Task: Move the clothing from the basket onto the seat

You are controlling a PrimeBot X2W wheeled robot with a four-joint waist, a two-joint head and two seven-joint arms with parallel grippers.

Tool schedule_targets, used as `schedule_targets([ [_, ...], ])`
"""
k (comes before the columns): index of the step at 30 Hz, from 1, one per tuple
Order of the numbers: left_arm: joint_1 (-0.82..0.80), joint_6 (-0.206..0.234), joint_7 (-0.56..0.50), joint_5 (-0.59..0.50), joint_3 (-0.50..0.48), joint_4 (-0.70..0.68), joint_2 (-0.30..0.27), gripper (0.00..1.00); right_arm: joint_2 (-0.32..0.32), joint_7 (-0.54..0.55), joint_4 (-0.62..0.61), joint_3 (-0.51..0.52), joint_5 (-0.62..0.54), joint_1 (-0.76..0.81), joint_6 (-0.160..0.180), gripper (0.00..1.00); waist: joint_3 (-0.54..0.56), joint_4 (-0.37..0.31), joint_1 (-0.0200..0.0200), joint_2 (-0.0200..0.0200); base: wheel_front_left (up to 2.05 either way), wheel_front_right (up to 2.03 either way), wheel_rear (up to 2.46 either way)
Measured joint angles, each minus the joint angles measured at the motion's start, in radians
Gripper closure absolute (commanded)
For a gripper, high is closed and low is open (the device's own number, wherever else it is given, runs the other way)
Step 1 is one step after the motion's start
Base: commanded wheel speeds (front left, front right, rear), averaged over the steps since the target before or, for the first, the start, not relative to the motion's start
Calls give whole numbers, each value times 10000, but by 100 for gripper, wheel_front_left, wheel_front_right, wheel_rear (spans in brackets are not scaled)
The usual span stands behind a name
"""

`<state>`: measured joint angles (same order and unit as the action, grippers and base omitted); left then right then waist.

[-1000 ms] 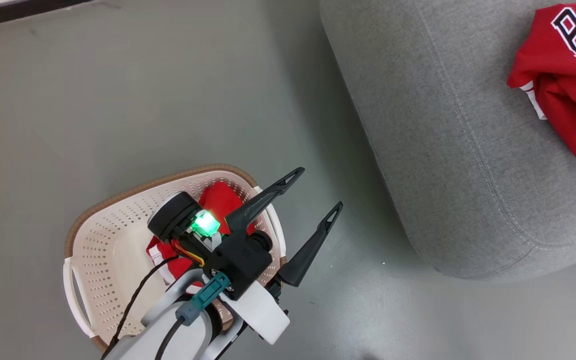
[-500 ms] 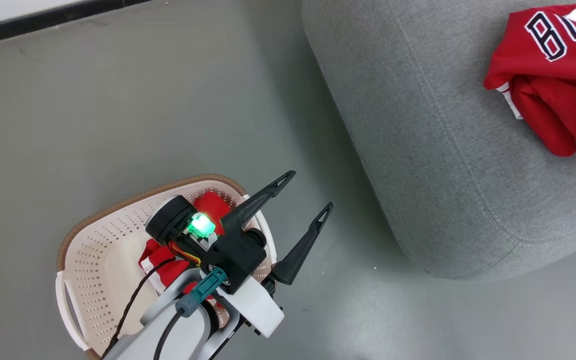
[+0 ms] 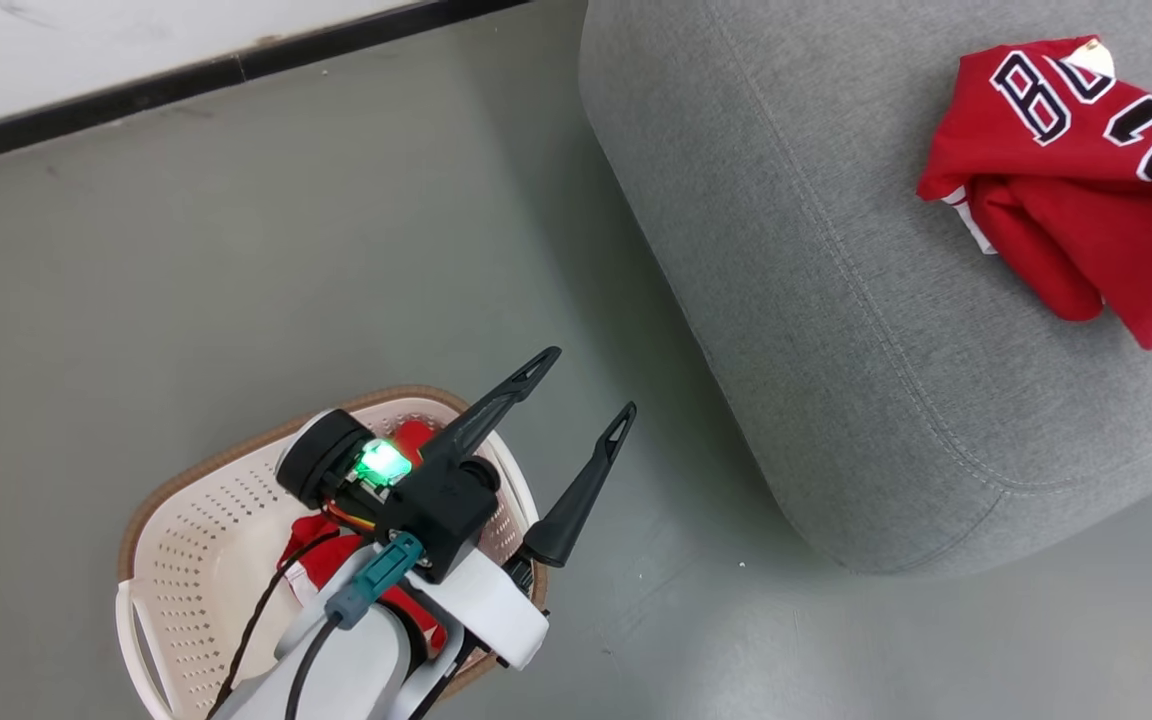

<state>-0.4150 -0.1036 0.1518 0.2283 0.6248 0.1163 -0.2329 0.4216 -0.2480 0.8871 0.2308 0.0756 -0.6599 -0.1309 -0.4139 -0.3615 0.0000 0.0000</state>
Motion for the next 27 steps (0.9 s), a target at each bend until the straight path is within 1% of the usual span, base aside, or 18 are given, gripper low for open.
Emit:
schedule_targets([
  [5,46,69,167,82,-86,146,58,0,27,-8,-550,-125,125,178,0,0,218,-37,0,0,0,0,0],
  [10,57,163,351,151,-186,385,121,0,-52,-13,-1317,-583,127,309,0,0,507,-44,0,0,0,0,0],
  [14,142,286,439,161,-337,648,148,0,-525,-15,-2127,-1020,123,341,0,0,754,-8,0,0,0,0,0],
  [19,279,470,558,268,-529,988,207,0,-984,-29,-2740,-1572,151,624,0,0,1072,111,0,0,0,0,0],
  [20,355,523,614,359,-642,1087,228,0,-1206,-31,-3039,-1756,150,705,0,0,1204,177,0,0,0,0,0],
  [27,711,777,750,688,-984,1383,353,0,-1791,-40,-3743,-2500,148,1065,0,0,1669,476,0,0,0,0,0],
])
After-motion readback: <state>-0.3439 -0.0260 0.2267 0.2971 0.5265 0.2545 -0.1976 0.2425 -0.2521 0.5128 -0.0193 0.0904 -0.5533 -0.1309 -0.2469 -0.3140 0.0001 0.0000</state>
